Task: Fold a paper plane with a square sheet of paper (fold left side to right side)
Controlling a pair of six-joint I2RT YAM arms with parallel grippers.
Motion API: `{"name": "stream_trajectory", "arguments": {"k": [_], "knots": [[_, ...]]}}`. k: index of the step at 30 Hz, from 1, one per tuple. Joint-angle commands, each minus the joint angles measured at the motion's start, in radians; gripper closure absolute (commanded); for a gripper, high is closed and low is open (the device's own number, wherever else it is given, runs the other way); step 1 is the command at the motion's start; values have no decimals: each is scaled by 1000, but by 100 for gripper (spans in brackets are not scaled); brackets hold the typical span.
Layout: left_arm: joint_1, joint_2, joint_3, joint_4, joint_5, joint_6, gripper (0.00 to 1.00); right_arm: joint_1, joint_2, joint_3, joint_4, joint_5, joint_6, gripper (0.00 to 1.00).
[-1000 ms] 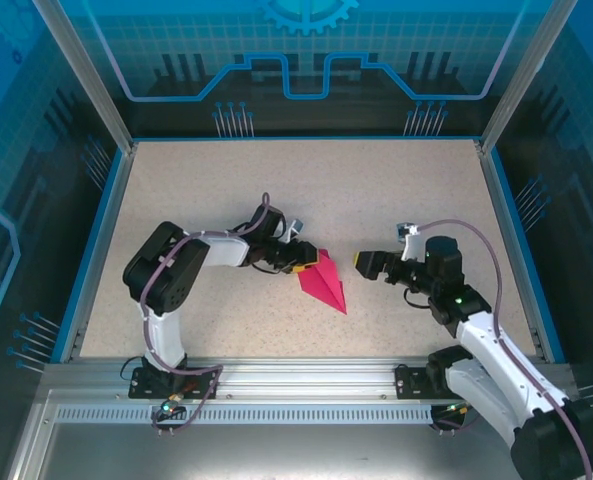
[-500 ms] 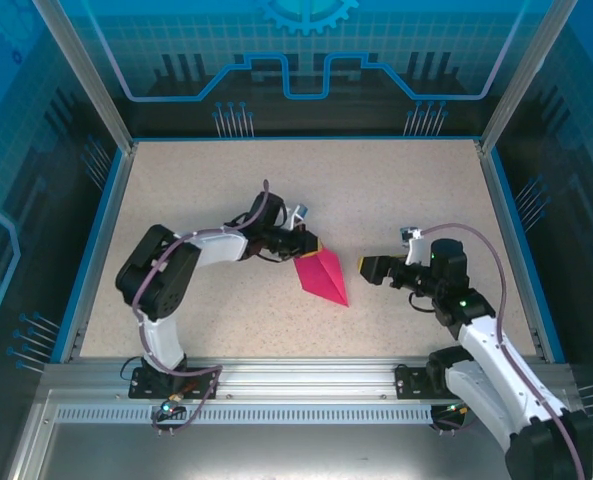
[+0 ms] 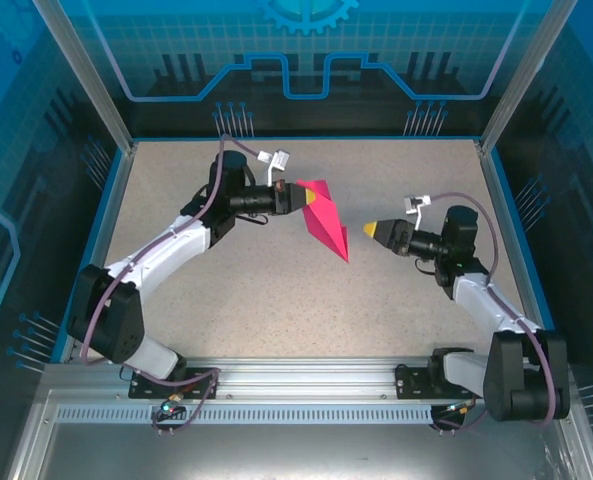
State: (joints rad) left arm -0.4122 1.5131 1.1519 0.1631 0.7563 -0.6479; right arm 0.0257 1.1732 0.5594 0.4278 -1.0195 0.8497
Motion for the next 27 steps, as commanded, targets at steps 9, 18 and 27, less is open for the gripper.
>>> {"name": "stream_trajectory", "arguments": {"k": [9,18,27], "knots": [[2,-68,49,34,60,-3,94,202,111,113,169,12,95,1],[-1,-68,30,64,57,-25,94,245,112,156,154,22,124,11],[-2,-56,2,54,40,-26,93,250,67,184,54,42,78,48]]}}
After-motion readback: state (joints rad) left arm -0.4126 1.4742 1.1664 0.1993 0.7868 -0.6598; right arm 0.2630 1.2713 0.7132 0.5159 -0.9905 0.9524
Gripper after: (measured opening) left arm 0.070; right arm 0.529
